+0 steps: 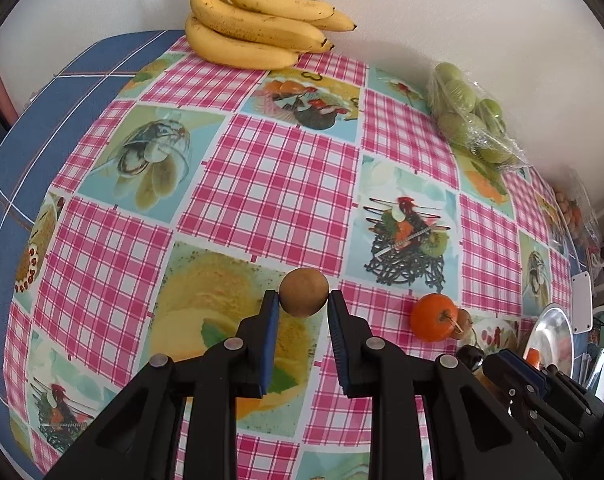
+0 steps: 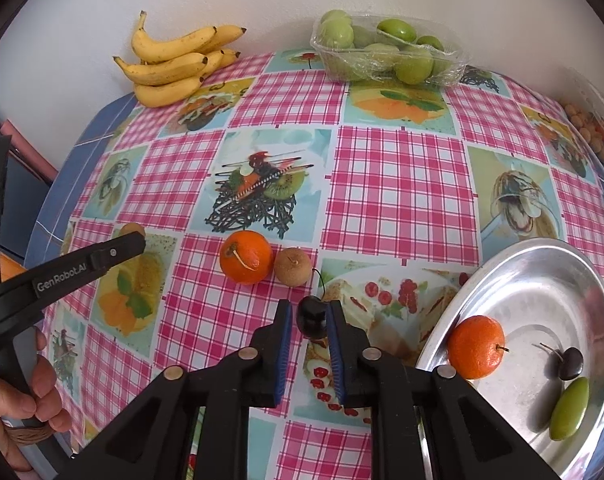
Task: Organize fruits
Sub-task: 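Lift the kiwi in the left tool while the right tool lifts the cherry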
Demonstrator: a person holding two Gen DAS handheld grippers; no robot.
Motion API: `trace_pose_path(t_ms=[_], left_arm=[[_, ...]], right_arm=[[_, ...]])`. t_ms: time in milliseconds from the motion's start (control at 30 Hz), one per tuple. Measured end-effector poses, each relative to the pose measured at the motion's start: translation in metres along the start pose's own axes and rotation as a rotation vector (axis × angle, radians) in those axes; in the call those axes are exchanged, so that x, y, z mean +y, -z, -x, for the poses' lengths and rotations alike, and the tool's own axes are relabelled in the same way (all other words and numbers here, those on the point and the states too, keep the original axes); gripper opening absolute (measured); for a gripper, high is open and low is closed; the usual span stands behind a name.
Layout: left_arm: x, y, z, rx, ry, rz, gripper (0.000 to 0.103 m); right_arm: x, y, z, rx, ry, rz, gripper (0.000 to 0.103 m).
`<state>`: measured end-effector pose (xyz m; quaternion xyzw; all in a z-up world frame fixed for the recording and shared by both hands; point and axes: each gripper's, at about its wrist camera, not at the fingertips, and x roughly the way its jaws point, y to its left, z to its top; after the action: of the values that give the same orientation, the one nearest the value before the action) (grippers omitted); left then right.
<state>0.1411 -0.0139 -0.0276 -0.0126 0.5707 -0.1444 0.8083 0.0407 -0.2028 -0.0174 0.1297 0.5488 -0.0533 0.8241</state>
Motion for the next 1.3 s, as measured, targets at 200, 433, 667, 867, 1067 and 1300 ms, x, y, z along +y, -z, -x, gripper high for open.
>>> trace_pose_path(t_ms=[200, 433, 667, 867, 1067, 1300], left_arm=[[-0.003, 0.003, 0.0, 0.021, 0.002, -0.021, 0.026], [-0.005, 0.007, -0.009, 0.066, 0.023, -0.025, 0.026], [-0.006, 0.008, -0.011, 0.068, 0.023, -0.028, 0.026], [-0.007, 0.008, -0.014, 0.075, 0.023, -0.029, 0.026], [-0.006, 0.008, -0.014, 0.074, 0.023, -0.029, 0.026], [-0.004, 0.007, -0.013, 0.068, 0.022, -0.016, 0.026]], right_arm=[[-0.005, 0.0, -0.005, 0.009, -0.004, -0.023, 0.02], [-0.01, 0.0, -0.013, 0.019, -0.008, -0.046, 0.031], [-0.009, 0.004, -0.028, 0.052, 0.018, -0.042, 0.04], [-0.002, 0.004, -0.034, 0.045, 0.06, -0.003, 0.04], [0.006, 0.005, -0.036, 0.039, 0.088, 0.037, 0.039], [0.002, 0.004, -0.03, 0.033, 0.059, 0.008, 0.03]])
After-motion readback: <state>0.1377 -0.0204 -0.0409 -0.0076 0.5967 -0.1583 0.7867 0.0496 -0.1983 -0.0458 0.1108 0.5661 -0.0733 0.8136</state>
